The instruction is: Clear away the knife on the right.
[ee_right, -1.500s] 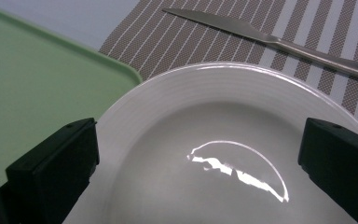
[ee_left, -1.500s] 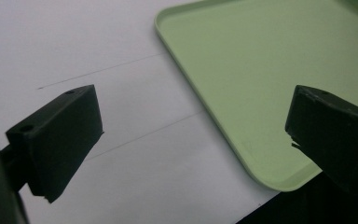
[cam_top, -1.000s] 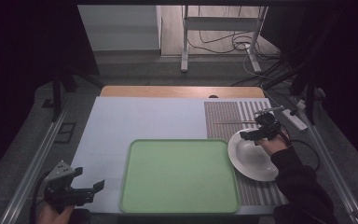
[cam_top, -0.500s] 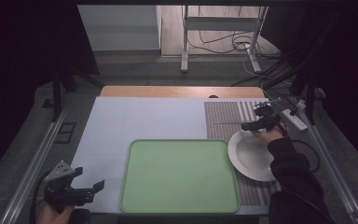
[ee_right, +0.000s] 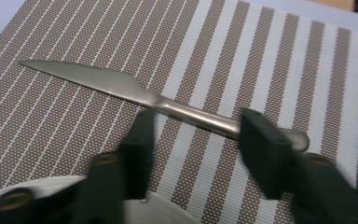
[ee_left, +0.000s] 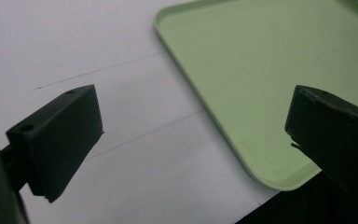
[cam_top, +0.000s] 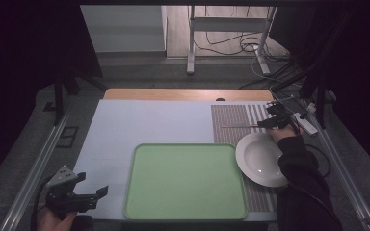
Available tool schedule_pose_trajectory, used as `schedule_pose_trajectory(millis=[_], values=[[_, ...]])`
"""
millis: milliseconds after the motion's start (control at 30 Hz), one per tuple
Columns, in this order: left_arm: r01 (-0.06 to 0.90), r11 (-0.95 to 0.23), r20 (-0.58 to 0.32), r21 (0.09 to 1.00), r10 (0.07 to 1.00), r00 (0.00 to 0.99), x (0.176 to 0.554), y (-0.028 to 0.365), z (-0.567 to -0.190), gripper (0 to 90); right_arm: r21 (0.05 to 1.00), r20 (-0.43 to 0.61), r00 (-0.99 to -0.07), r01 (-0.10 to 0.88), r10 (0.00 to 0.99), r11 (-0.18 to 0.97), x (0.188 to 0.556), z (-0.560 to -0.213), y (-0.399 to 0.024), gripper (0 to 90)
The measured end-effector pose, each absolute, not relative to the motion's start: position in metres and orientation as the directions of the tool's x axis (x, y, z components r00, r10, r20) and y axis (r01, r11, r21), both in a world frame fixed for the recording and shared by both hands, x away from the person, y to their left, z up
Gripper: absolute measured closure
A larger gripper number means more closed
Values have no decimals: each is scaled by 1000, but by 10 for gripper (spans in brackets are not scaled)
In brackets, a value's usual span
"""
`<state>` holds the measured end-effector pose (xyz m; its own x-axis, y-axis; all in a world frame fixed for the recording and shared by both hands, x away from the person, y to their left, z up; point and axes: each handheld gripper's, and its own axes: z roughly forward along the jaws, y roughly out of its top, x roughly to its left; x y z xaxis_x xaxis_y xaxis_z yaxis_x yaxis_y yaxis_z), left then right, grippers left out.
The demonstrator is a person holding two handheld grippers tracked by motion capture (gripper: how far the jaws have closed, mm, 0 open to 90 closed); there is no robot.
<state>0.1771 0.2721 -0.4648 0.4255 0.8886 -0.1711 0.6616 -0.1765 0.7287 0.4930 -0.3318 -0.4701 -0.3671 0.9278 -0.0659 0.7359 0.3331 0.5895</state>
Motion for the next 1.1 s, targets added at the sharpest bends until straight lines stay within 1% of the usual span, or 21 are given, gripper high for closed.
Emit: schedule_pose_trajectory(millis=[167, 200, 300, 333, 400, 500, 600, 767, 933, 1100], values=[[662, -180, -170, 728, 887, 429, 177, 272, -465, 36, 589, -66, -367, 736, 928, 333, 493, -470, -332, 451], [661, -181, -169, 728, 887, 429, 177, 272, -465, 37, 554, -43, -395, 755, 918, 351, 513, -473, -344, 900], [661, -181, -169, 728, 887, 430, 177, 271, -465, 39, 556, -33, -381, 761, 924, 334, 519, -476, -346, 900], [661, -181, -170, 728, 887, 429, 177, 272, -465, 39, 560, -23, -362, 768, 932, 312, 525, -479, -349, 900], [662, -180, -170, 728, 887, 429, 177, 272, -465, 39, 555, -29, -357, 771, 934, 313, 530, -483, -349, 900], [662, -179, -171, 728, 887, 428, 177, 272, -465, 39, 546, -49, -350, 775, 935, 319, 536, -490, -348, 900], [662, -183, -170, 727, 887, 430, 177, 272, -465, 40, 521, -99, -343, 782, 934, 342, 541, -497, -345, 900], [662, -181, -169, 728, 887, 429, 176, 272, -465, 40, 506, -104, -333, 793, 937, 338, 542, -499, -345, 900], [664, -170, -176, 728, 890, 422, 174, 273, -465, 40, 467, -52, -347, 821, 937, 329, 530, -495, -351, 900], [663, -171, -175, 729, 890, 422, 174, 273, -465, 40, 416, 2, -385, 840, 923, 349, 514, -492, -358, 900]])
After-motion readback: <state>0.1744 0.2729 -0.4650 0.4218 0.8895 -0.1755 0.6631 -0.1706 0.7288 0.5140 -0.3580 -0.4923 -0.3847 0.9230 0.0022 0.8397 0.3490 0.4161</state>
